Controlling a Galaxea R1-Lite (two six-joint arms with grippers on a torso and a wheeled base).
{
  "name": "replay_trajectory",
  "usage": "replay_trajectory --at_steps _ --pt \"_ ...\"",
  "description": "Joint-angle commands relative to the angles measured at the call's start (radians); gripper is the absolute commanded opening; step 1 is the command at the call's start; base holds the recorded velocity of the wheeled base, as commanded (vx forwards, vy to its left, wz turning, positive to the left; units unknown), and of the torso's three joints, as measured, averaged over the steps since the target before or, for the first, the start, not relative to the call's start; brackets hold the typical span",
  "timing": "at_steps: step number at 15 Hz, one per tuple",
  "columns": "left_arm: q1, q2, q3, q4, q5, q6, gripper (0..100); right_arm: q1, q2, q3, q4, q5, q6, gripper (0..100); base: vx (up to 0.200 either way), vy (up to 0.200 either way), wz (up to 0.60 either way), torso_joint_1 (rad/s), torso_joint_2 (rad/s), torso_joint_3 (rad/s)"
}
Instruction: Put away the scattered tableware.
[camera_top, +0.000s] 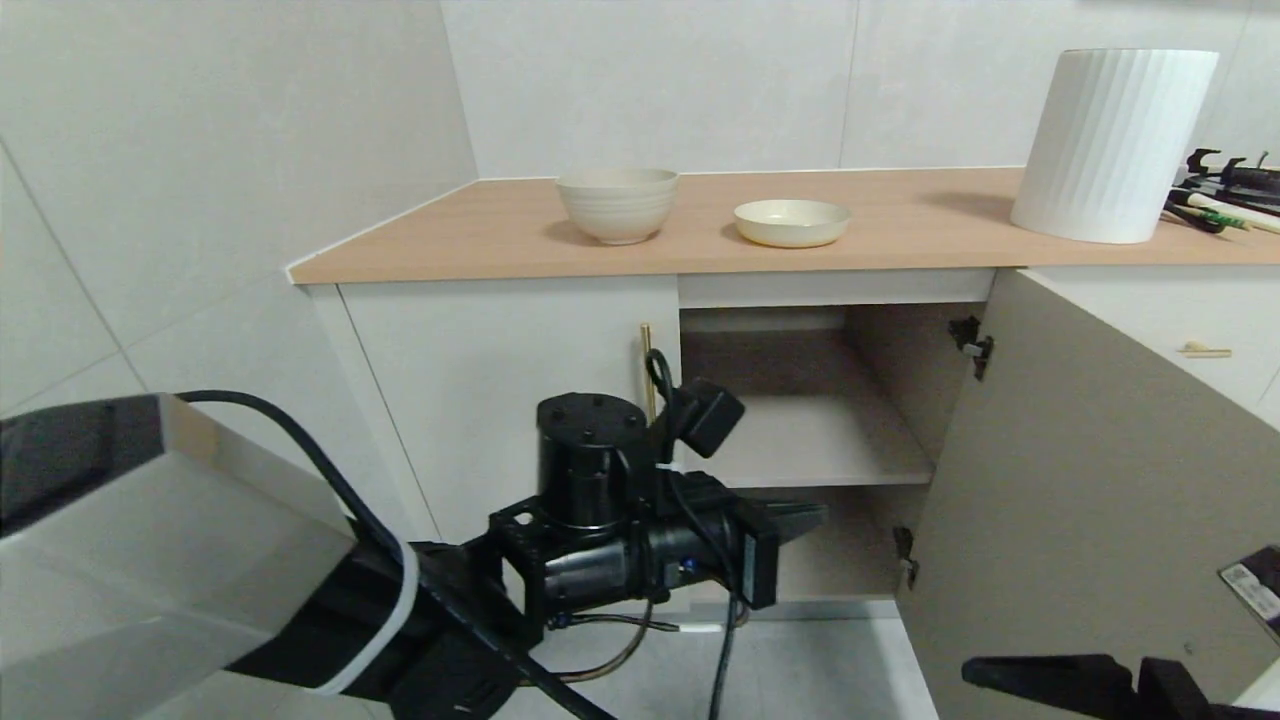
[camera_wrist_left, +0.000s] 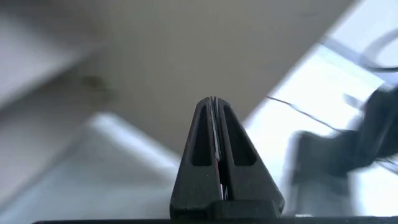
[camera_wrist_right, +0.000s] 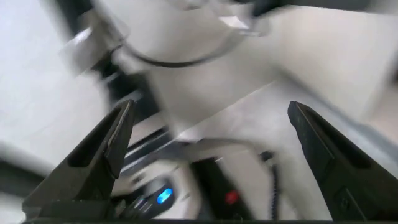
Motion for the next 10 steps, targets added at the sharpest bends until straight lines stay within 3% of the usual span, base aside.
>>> replay_trajectory --at_steps 1,2,4,5,8,9,10 --pt "0.076 -0.079 0.072 -0.005 0.024 0.050 0 -0.063 0.094 -0.070 -0.001 -0.027 -0.001 100 0.000 0.000 0.00 0.000 0.00 0.000" --pt "0.118 -0.119 0.112 0.001 0.126 0.122 0 -0.083 0.163 -0.140 -0.001 -0.077 -0.001 100 0.000 0.000 0.00 0.000 0.00 0.000" --pt "0.145 -0.168 0.140 0.010 0.313 0.125 0 -0.127 0.258 -0.255 0.000 -0.158 -0.004 100 0.000 0.000 0.00 0.000 0.00 0.000" --pt "0.179 -0.192 0.147 0.010 0.376 0.125 0 -0.138 0.303 -0.330 0.003 -0.224 -0.007 100 0.000 0.000 0.00 0.000 0.00 0.000" --pt "0.279 -0.274 0.158 0.038 0.380 0.124 0 -0.202 0.448 -0.534 0.022 -0.323 -0.077 100 0.000 0.000 0.00 0.000 0.00 0.000" --pt "0.299 -0.306 0.157 0.064 0.379 0.122 0 -0.205 0.471 -0.606 0.080 -0.350 -0.077 100 0.000 0.000 0.00 0.000 0.00 0.000" --pt "0.331 -0.367 0.154 0.130 0.342 0.111 0 -0.202 0.510 -0.762 0.267 -0.445 -0.087 100 0.000 0.000 0.00 0.000 0.00 0.000"
